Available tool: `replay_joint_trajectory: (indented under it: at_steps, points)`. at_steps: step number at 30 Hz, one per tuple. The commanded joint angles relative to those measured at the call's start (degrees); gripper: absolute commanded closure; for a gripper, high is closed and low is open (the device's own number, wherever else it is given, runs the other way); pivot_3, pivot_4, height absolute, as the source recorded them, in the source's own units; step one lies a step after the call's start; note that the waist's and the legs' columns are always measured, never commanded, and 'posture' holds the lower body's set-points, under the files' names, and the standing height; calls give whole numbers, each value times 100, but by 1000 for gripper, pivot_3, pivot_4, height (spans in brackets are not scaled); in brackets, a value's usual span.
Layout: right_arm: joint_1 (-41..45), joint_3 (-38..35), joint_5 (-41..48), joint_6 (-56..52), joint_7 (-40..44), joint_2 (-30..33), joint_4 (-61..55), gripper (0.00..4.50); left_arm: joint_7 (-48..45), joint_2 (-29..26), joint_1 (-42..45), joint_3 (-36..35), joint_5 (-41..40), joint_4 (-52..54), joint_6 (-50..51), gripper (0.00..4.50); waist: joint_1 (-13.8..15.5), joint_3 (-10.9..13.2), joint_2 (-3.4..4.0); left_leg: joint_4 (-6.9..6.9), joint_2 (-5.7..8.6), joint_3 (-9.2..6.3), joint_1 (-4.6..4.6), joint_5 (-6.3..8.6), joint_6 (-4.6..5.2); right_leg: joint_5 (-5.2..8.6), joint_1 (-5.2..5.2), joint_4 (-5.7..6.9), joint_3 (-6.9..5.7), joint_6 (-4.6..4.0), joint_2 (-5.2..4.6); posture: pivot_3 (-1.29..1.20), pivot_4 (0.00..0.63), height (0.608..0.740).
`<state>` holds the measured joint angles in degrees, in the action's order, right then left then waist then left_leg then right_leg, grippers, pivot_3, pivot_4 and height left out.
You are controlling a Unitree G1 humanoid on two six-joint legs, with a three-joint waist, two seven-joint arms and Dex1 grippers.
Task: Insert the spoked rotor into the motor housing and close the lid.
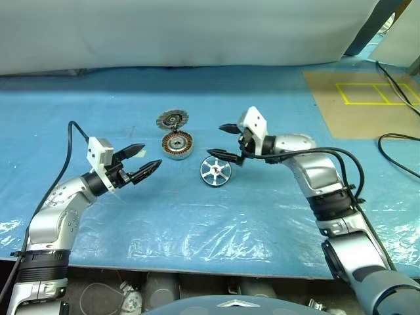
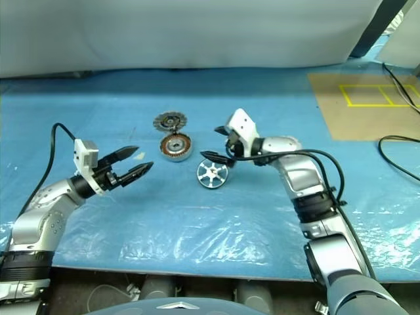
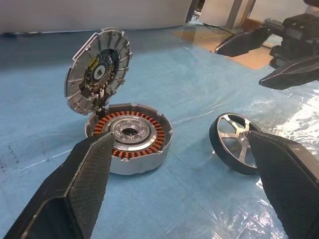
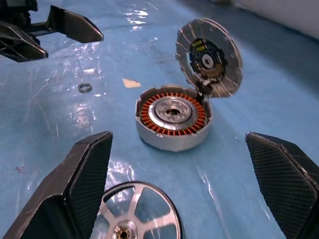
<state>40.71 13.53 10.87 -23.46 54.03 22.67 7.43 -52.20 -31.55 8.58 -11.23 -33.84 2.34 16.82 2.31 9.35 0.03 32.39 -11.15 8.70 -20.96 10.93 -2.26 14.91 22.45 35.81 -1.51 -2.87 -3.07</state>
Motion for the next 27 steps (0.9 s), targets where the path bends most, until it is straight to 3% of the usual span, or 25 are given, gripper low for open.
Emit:
replay_joint_trajectory:
  at_steps: [1, 7, 12, 17, 27]
  points:
    - [647, 299, -51, 338, 419, -316, 419, 16, 4, 22, -15, -83, -13, 139, -75, 0, 1, 0, 0, 1, -5, 0, -3, 0, 0, 0, 4, 2, 0, -1, 0, 0, 150, 740]
    - [2001, 1122, -752, 1051, 1209, -903, 2223, 16, 125, 168, -213, -79, 30, 285, -152, 0, 2, 0, -2, 11, -31, 8, -24, -1, 2, -5, 19, 8, -6, -10, 2, 0, 150, 740]
    - [3044, 1220, -1190, 1455, 1366, -1512, 4247, 16, 365, 468, -592, 49, 34, 726, -172, 0, 8, 1, -3, 23, -44, 9, -64, -1, 2, -12, 54, 14, -20, -23, 2, 0, 150, 740]
    - [3686, 1342, -1884, 1862, 862, -2011, 5828, 16, 596, 776, -891, 101, 126, 940, -311, 0, 10, 2, -3, 41, -57, 11, -82, 1, 4, -8, 71, 32, -36, -38, 2, 0, 150, 740]
    - [3898, 1196, -2580, 2164, -192, -2448, 6731, 16, 850, 984, -1164, 201, 182, 1214, -389, 0, -1, 8, 7, 66, -70, 11, -70, 8, -7, 13, 87, 97, -43, -73, 2, 0, 150, 740]
